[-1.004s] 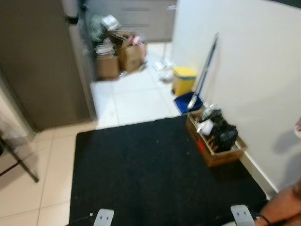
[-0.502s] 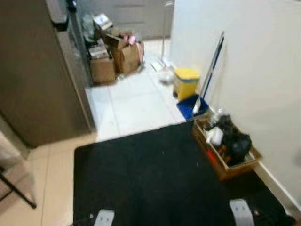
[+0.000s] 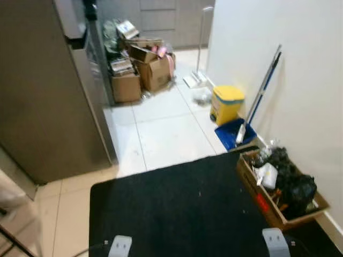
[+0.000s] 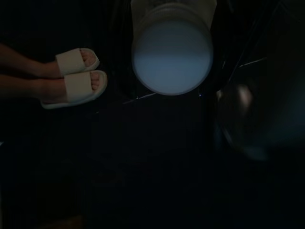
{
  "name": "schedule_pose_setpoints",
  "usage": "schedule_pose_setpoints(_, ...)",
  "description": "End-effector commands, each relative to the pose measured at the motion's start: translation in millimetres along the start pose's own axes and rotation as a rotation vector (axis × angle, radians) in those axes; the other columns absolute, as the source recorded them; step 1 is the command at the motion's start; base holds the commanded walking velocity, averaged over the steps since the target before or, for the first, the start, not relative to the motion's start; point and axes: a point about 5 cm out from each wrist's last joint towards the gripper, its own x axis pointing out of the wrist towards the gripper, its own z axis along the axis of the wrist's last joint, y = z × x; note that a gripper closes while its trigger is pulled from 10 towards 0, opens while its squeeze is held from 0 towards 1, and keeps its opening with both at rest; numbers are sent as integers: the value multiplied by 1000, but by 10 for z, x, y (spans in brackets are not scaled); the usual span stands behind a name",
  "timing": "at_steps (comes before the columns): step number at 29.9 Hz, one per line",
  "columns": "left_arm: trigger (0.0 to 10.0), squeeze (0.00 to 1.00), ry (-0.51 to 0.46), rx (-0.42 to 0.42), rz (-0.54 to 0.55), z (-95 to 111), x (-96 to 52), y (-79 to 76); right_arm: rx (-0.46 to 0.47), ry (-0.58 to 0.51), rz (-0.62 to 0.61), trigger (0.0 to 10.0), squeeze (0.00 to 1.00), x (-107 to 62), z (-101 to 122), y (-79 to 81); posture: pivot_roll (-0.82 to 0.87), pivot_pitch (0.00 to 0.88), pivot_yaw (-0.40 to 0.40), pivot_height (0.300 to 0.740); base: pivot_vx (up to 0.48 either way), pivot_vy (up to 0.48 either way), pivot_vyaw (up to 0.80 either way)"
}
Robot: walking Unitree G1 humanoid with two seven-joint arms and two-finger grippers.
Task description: Restocking fridge
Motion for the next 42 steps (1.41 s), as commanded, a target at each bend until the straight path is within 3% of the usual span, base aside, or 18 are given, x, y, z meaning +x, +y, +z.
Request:
schedule_pose_setpoints(1,10000,0,21,6,-13,-39,2,-34,4,-8,-17,10000,0,-3,32,-64,-29,0,-30,740,428,0,0)
schedule_pose_setpoints(42,10000,0,22,16,-6,-33,0,-17,-7,-11,-9,10000,0,-3,42,-67,-31,0,-29,740,427,0,0)
